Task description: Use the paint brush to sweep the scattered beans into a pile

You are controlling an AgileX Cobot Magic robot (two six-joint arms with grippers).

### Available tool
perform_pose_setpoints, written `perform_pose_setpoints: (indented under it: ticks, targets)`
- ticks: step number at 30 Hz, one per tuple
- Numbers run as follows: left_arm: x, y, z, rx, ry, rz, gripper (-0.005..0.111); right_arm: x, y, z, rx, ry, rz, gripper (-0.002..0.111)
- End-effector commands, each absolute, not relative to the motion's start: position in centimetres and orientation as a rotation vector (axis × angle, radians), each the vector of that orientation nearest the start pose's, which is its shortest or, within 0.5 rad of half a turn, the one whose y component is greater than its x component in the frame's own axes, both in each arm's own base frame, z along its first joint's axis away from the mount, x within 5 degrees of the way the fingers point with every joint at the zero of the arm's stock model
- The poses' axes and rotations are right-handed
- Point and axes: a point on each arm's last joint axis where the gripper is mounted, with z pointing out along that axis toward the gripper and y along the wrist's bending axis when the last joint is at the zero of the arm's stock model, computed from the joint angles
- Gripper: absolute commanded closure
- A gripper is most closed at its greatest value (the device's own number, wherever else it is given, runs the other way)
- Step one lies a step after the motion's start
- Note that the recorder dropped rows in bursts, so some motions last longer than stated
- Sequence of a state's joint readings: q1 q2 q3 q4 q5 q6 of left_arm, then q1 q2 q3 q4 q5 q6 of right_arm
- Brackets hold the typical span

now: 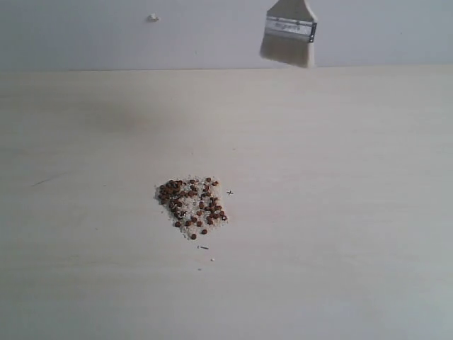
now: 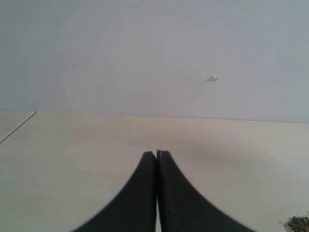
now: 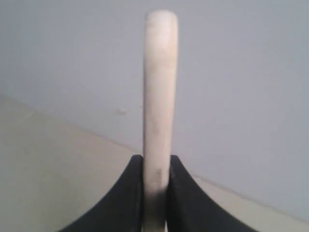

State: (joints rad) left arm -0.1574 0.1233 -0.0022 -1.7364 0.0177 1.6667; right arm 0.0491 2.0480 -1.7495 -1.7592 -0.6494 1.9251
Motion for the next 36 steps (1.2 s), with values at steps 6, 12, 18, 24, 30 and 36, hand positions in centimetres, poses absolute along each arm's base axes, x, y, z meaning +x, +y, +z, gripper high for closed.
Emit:
perform_pose_setpoints:
  ticks: [6, 12, 18, 24, 30, 36]
  targets:
    - [6.5, -1.3, 20.6, 0.095, 1.599, -0.195, 0.107, 49.6, 2.6, 28.7, -0.130, 1.851, 0.083, 0.108]
    - [6.5, -1.3, 20.6, 0.095, 1.599, -0.195, 0.107, 47.0, 0.7, 23.8, -0.009, 1.999, -0.104, 0.108]
    - [6.5, -1.3, 20.6, 0.095, 1.599, -0.195, 0.107, 43.3, 1.7, 25.1, 0.047, 2.008, -0.131, 0.108]
    - [6.5, -1.3, 20.6, 0.095, 1.599, -0.195, 0.107, 38.6, 6.6, 26.6, -0.065, 1.994, -0.220, 0.108]
    - [6.5, -1.3, 20.6, 0.095, 1.599, -0.195, 0.107, 33.3, 9.2, 25.1, -0.060, 2.085, -0.400, 0.108]
    - [6.5, -1.3, 20.6, 0.095, 1.599, -0.195, 0.107, 28.2, 10.4, 22.7, 0.039, 2.127, -0.238, 0.108]
